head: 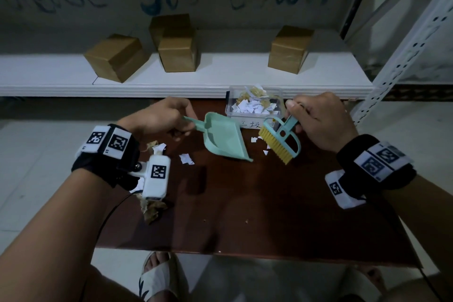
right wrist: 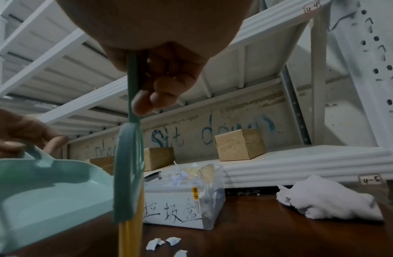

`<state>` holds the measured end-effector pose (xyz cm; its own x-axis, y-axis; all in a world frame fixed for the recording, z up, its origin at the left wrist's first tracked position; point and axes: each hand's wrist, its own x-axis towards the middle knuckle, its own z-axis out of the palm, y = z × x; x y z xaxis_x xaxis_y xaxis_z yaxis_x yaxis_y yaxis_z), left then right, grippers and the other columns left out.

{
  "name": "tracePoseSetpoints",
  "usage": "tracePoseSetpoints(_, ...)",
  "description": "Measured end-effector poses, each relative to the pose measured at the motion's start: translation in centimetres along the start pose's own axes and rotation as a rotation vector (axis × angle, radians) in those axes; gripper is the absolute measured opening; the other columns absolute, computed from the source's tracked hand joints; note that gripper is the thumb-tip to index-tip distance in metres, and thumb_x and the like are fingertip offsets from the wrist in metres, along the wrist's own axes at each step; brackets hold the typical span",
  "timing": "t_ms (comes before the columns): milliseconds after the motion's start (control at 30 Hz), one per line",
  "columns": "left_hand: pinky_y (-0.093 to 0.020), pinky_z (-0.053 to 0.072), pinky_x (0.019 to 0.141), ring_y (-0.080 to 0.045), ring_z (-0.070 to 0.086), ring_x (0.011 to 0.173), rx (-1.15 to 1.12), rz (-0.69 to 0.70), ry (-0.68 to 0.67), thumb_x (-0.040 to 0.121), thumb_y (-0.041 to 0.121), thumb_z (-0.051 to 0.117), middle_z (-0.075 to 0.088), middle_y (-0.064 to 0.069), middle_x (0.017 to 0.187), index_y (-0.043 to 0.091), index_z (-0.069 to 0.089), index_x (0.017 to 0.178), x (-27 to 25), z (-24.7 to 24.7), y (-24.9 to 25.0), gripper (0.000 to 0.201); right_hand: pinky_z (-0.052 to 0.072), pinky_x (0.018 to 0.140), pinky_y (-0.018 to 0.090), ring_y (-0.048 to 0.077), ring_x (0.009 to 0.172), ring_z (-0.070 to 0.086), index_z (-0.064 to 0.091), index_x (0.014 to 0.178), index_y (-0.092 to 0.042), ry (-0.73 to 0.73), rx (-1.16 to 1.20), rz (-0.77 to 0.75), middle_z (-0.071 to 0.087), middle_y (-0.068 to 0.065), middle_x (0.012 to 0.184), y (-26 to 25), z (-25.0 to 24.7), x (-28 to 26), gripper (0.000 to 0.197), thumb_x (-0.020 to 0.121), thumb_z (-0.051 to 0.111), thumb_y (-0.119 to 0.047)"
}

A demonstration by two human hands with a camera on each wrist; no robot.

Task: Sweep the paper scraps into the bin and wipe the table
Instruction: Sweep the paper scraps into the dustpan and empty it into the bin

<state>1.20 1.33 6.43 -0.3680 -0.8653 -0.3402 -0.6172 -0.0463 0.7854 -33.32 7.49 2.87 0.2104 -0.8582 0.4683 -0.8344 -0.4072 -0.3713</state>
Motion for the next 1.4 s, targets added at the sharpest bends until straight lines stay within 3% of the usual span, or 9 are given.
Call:
tracePoseSetpoints(133, -0.027, 0.048, 0.049, -0.020, 0.055, 0.054, 0.100, -0.054, -0.119, 0.092, -0.012, 0.058, 0.064, -0.014, 0.067, -0.004, 0.058, 0.097, 0.2, 1.0, -0.5, 0.009, 0.047, 0.071, 0.042, 0.030, 0.067, 0.060, 0.060, 0.081, -0.016, -0.129, -0.250, 0.044, 0.064, 0.005, 0.068, 0.5, 1.0, 0.1, 0.047, 0.109, 0.035, -0.045)
tracePoseSetpoints(267, -0.040, 0.053, 0.060, -0.025, 0.057, 0.062, 0.188, -0.068, -0.087, 0.091, -0.008, 0.063, 0.065, -0.014, 0.072, 0.003, 0.057, 0.095, 1.3, 2.8, -1.2, 0.013, 0.045, 0.065, 0.041, 0.036, 0.073, 0.062, 0.064, 0.093, -0.016, -0.154, -0.359, 0.069, 0.067, 0.013, 0.077, 0.5, 2.7, -0.6, 0.038, 0.107, 0.043, -0.044)
tracePoseSetpoints(400, -0.056, 0.060, 0.077, -0.029, 0.062, 0.072, 0.223, -0.076, -0.113, 0.092, 0.002, 0.067, 0.067, -0.021, 0.090, 0.005, 0.058, 0.104, 2.1, 3.7, -1.3, 0.015, 0.040, 0.060, 0.038, 0.032, 0.066, 0.056, 0.059, 0.073, -0.015, -0.189, -0.268, 0.159, 0.057, 0.008, 0.064, -0.5, 4.7, -1.1, 0.048, 0.104, 0.048, -0.049)
tracePoseSetpoints(600, -0.032, 0.055, 0.054, -0.023, 0.058, 0.062, 0.240, -0.064, -0.134, 0.094, 0.001, 0.064, 0.065, -0.017, 0.087, 0.002, 0.057, 0.110, 2.5, 4.6, -1.1, 0.018, 0.035, 0.060, 0.037, 0.036, 0.067, 0.058, 0.047, 0.065, -0.015, -0.190, -0.231, 0.227, 0.046, 0.005, 0.062, -1.1, 5.6, -0.9, 0.048, 0.106, 0.048, -0.038)
tracePoseSetpoints(733, -0.050, 0.063, 0.068, -0.025, 0.064, 0.071, 0.300, -0.049, -0.156, 0.092, 0.006, 0.068, 0.070, -0.018, 0.090, 0.008, 0.059, 0.107, 2.7, 5.1, -1.3, 0.017, 0.043, 0.068, 0.040, 0.034, 0.080, 0.064, 0.051, 0.075, -0.017, -0.272, -0.214, 0.157, 0.065, 0.010, 0.080, -2.2, 6.6, -1.1, 0.037, 0.107, 0.049, -0.034)
tracePoseSetpoints(967, -0.036, 0.058, 0.064, -0.021, 0.063, 0.068, 0.395, -0.019, -0.163, 0.094, 0.014, 0.069, 0.069, -0.007, 0.086, 0.015, 0.061, 0.101, 3.0, 6.5, -0.7, 0.011, 0.028, 0.064, 0.032, 0.022, 0.060, 0.045, 0.047, 0.065, -0.012, -0.216, -0.108, 0.156, 0.053, 0.004, 0.064, -3.2, 6.3, -0.6, 0.046, 0.107, 0.051, -0.031)
tracePoseSetpoints(1133, -0.043, 0.061, 0.065, -0.023, 0.063, 0.067, 0.480, -0.035, -0.202, 0.096, 0.017, 0.065, 0.066, -0.007, 0.083, 0.009, 0.068, 0.106, 3.0, 6.7, -0.3, 0.013, 0.049, 0.067, 0.041, 0.023, 0.059, 0.064, 0.068, 0.069, -0.002, -0.107, 0.074, 0.277, 0.065, 0.005, 0.058, -1.5, 5.1, 0.0, 0.056, 0.103, 0.042, -0.037)
tracePoseSetpoints(1267, -0.025, 0.050, 0.050, -0.011, 0.060, 0.054, 0.504, -0.071, -0.254, 0.096, 0.012, 0.063, 0.068, -0.001, 0.077, 0.009, 0.066, 0.111, 3.0, 6.8, -0.3, 0.015, 0.053, 0.075, 0.045, 0.027, 0.067, 0.066, 0.068, 0.076, -0.001, -0.081, 0.048, 0.257, 0.069, 0.007, 0.064, -1.0, 2.9, 0.3, 0.039, 0.106, 0.049, -0.017)
tracePoseSetpoints(1400, -0.022, 0.049, 0.045, -0.006, 0.060, 0.044, 0.490, -0.125, -0.273, 0.094, 0.001, 0.058, 0.068, -0.002, 0.074, 0.010, 0.063, 0.106, 3.1, 6.4, -0.5, 0.016, 0.045, 0.068, 0.037, 0.026, 0.064, 0.055, 0.063, 0.072, 0.000, -0.071, 0.133, 0.415, 0.061, 0.014, 0.065, -0.3, 2.2, 0.2, 0.055, 0.107, 0.046, -0.039)
